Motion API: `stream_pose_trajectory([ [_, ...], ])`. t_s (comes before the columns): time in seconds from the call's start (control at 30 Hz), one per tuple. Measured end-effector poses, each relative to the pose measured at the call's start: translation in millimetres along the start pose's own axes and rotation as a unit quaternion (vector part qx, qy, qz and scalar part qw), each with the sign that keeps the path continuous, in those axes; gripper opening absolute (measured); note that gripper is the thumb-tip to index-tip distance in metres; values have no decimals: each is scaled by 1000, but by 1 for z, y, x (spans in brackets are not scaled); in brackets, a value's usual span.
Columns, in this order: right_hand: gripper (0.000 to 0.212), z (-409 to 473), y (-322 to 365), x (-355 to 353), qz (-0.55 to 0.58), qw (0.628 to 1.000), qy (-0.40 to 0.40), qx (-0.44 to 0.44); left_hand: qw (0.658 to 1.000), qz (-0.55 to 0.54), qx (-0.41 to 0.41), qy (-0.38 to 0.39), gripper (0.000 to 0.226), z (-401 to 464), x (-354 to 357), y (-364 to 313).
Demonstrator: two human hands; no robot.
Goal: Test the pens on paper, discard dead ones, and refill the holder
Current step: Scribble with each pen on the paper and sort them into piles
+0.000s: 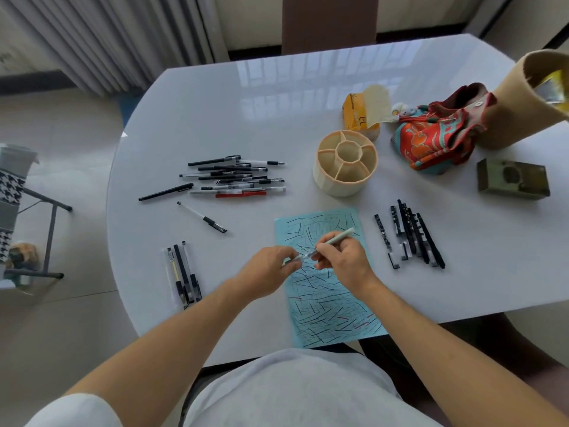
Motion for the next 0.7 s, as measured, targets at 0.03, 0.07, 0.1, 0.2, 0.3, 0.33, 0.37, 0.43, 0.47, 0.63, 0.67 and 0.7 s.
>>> stream_pose_trajectory([
  [0.03, 8, -1, 0, 1, -2, 1000, -2, -2, 1000, 7, -2, 4, 25, 0, 0, -2],
  [0.07, 8, -2, -1, 1, -4, 1000, -4, -4, 1000, 14, -3, 9, 25, -1, 0, -5],
  [0.1, 8, -3, -1, 1, -6, 1000, -5, -5, 1000, 16, -4, 16, 26, -2, -1, -7],
  [0.2, 10, -7, -2, -3, -1, 1000, -19, -10, 1000, -4, 0, 23, 22, -4, -1, -13],
  [0.3, 10, -12, -2, -5, 11, 999, -32, -14, 1000, -5, 3, 19, 21, -5, -2, -19],
  [0.33, 10, -13, -2, -5, 12, 999, -35, -16, 1000, -5, 5, 20, 20, -6, -2, -21],
  [0.37, 10, -14, -2, -6, 14, 999, -37, -18, 1000, -5, 6, 21, 19, -6, -2, -22],
  [0.43, 12, -15, -2, -7, 20, 999, -46, -21, 1000, -6, 4, 22, 18, -6, -2, -24],
  [0.47, 13, -16, -3, -8, 24, 998, -50, -21, 1000, -5, 4, 23, 18, -6, -2, -24],
  [0.63, 13, -16, -6, -7, 14, 999, -40, -14, 1000, 5, 9, 24, 19, -7, 0, -28],
  [0.67, 12, -16, -8, -5, 7, 1000, -27, -9, 1000, 10, 12, 21, 19, -7, 0, -29],
  [0.7, 11, -16, -10, -3, 4, 1000, -16, -5, 1000, 16, 14, 18, 19, -7, 0, -31],
])
Point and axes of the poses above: each hand's wrist, its own z-axis towards the middle knuckle, its own x-axis out of the palm, y = z × x, the point moved 1 cm from there along z, towards the middle knuckle, and after that the axes turned 14 degrees about y, right-handed, at the moved point
